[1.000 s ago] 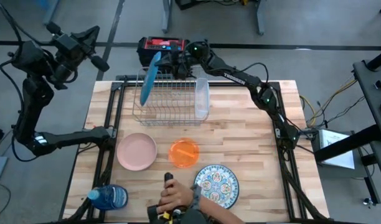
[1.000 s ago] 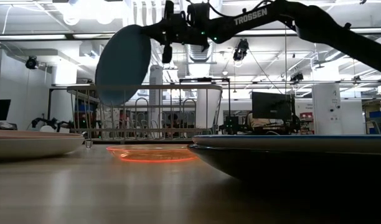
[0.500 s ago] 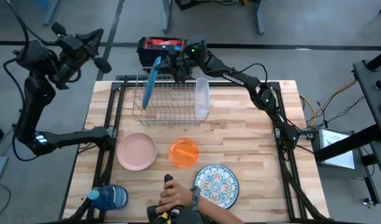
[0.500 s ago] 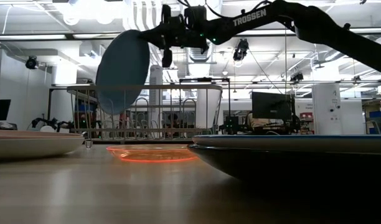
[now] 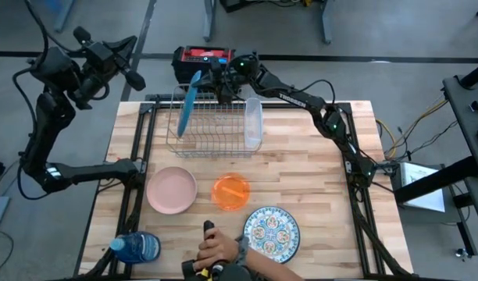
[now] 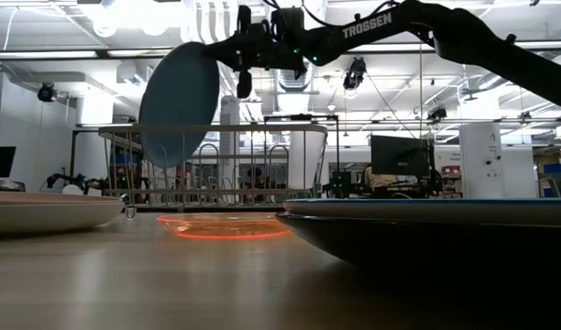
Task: Sort dishes
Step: Put the blue plate in the dishwasher rack
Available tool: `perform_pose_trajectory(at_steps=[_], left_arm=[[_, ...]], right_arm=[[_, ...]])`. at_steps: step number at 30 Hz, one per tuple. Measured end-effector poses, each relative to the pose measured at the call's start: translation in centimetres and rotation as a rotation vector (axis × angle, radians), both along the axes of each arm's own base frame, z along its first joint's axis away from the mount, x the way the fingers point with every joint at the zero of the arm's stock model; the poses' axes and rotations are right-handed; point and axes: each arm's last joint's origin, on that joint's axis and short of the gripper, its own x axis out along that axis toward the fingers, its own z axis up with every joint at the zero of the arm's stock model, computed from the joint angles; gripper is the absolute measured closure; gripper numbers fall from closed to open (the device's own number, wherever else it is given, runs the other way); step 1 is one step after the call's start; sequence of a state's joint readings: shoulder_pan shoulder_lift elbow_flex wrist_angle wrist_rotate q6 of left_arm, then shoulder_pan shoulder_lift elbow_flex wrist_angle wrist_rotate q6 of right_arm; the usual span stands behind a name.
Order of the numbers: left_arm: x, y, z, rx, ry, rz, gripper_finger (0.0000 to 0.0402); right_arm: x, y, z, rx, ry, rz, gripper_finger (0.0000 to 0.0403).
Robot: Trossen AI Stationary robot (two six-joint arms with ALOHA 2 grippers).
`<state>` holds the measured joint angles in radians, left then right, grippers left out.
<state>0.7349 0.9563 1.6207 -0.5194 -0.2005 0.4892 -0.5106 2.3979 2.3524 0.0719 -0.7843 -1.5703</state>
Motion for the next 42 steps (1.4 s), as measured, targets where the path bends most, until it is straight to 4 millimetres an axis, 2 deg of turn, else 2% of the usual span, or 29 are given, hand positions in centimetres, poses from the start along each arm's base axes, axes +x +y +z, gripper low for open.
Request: perform_pose_trajectory(at_steps=[7, 18, 42], left_arm=[[0.1, 0.1, -0.1, -0.004, 0.004, 0.000, 0.0401], [0.1, 0.1, -0.2, -0.013, 0.014, 0.000, 0.0401], [0.1, 0.1, -0.2, -0.021, 0.012, -0.002, 0.0401]], right_arm=[[1.2, -0.5, -2.2, -0.026, -0.049, -0.023, 0.0403], [1.4, -0.5, -2.6, -0.020, -0.038, -0.021, 0.0403], [1.4, -0.4, -4.2, 0.064, 0.119, -0.020, 0.0403]])
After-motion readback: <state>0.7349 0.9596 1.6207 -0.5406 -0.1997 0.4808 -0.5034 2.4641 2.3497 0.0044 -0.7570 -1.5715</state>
